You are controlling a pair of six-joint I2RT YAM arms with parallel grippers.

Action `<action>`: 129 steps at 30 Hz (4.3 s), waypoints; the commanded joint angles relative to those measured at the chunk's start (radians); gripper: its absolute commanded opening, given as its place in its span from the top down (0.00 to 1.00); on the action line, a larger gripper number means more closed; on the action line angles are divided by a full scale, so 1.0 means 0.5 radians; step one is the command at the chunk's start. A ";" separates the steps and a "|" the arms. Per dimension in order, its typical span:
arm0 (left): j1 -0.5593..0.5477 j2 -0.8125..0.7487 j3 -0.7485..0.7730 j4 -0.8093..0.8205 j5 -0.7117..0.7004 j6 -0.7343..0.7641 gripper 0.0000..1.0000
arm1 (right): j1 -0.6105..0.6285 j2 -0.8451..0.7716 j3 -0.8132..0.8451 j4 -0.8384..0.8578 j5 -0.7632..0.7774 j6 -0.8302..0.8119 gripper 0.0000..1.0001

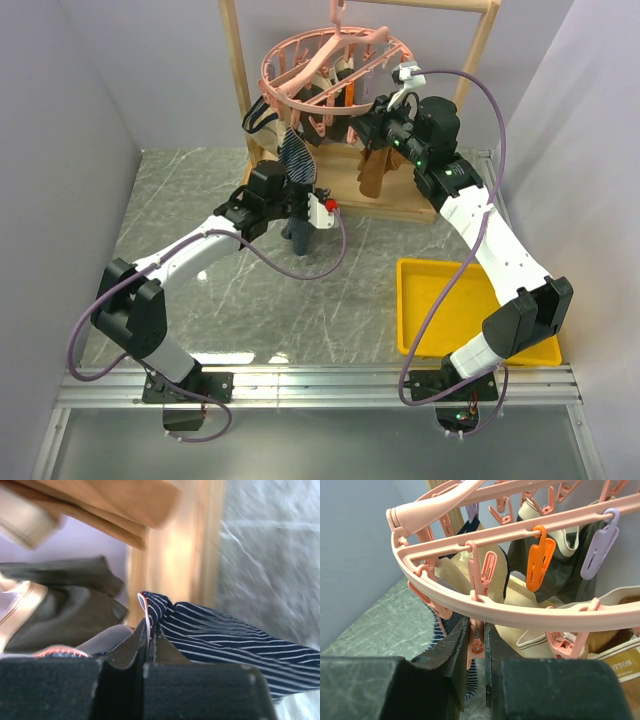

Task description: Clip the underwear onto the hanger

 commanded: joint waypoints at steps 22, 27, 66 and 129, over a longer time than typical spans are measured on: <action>0.020 -0.061 -0.177 1.479 0.000 -0.650 1.00 | 0.011 -0.012 0.052 -0.065 -0.045 0.239 1.00; -0.011 -0.027 -0.165 1.532 -0.006 -0.616 1.00 | 0.021 -0.006 0.055 -0.062 -0.023 0.267 1.00; -0.106 0.038 -0.101 1.654 -0.036 -0.515 1.00 | 0.159 -0.003 -0.043 -0.114 0.256 0.061 1.00; -0.103 0.157 -0.030 1.918 -0.076 -0.272 1.00 | 0.211 0.102 0.141 -0.338 0.520 -0.040 0.80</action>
